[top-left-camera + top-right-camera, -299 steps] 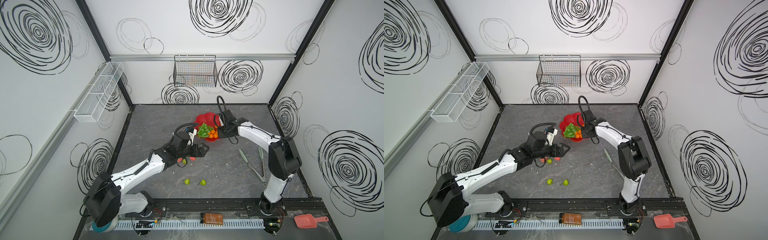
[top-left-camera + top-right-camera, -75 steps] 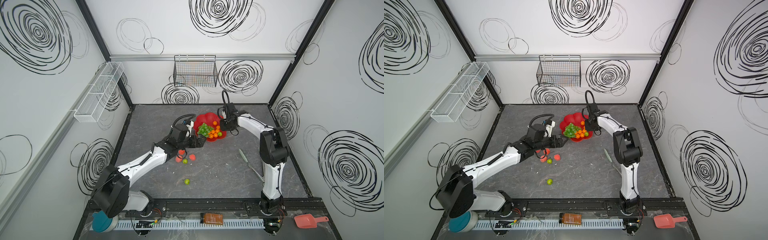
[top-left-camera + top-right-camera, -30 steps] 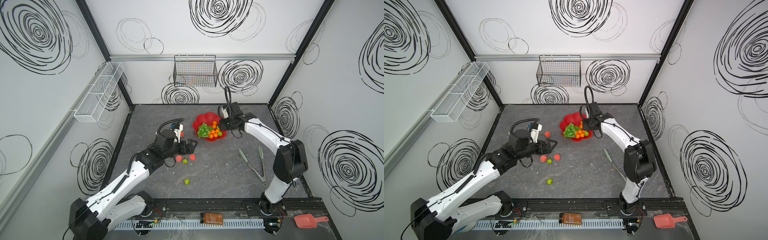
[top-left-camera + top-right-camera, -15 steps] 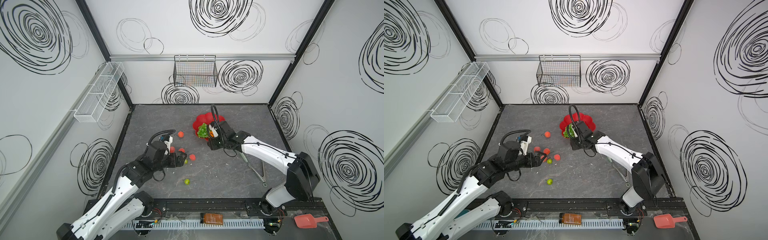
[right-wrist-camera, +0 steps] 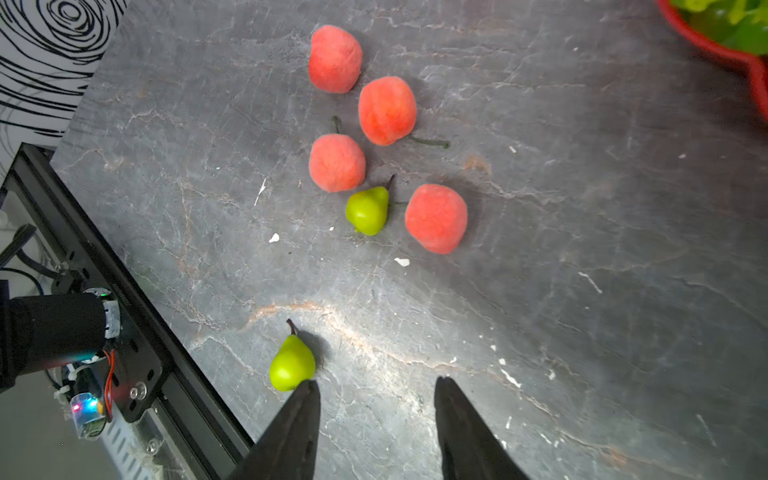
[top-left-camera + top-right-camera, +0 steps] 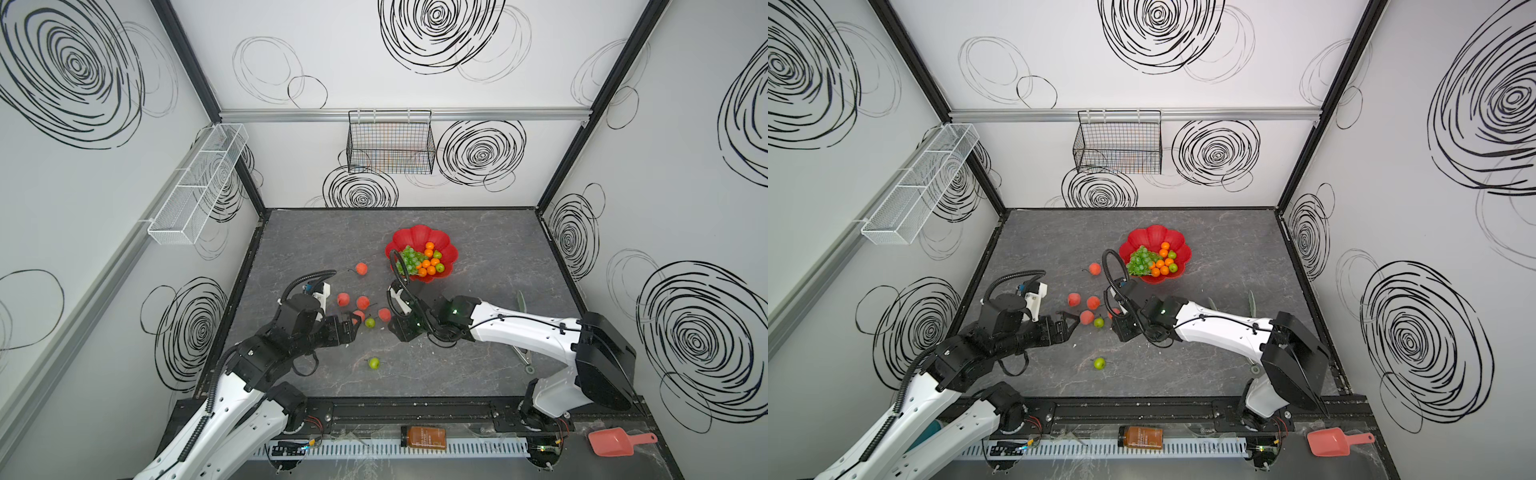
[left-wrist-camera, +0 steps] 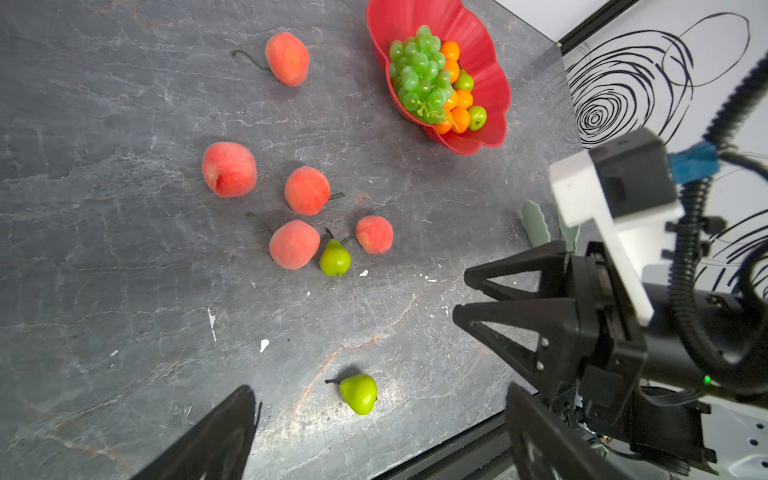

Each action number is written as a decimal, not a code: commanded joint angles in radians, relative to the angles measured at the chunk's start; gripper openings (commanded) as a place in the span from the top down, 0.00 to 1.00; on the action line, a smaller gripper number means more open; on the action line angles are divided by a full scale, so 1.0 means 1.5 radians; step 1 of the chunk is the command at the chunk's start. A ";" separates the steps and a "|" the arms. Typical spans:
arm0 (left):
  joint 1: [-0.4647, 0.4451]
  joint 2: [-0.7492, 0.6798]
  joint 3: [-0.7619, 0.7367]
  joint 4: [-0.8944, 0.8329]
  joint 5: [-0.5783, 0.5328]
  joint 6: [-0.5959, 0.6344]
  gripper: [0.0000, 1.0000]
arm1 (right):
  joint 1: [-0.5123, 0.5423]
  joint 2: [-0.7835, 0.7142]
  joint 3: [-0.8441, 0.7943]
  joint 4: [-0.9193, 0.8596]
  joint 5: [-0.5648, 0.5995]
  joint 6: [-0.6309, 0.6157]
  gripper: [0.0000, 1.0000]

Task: Place and organize the fake fruits in the fruit bowl
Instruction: 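Move the right gripper toward a green pear near the table edge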

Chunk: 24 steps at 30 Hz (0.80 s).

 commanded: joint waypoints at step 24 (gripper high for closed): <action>0.153 -0.097 -0.136 0.029 0.201 -0.072 0.04 | 0.114 0.167 0.051 0.052 -0.047 0.002 0.45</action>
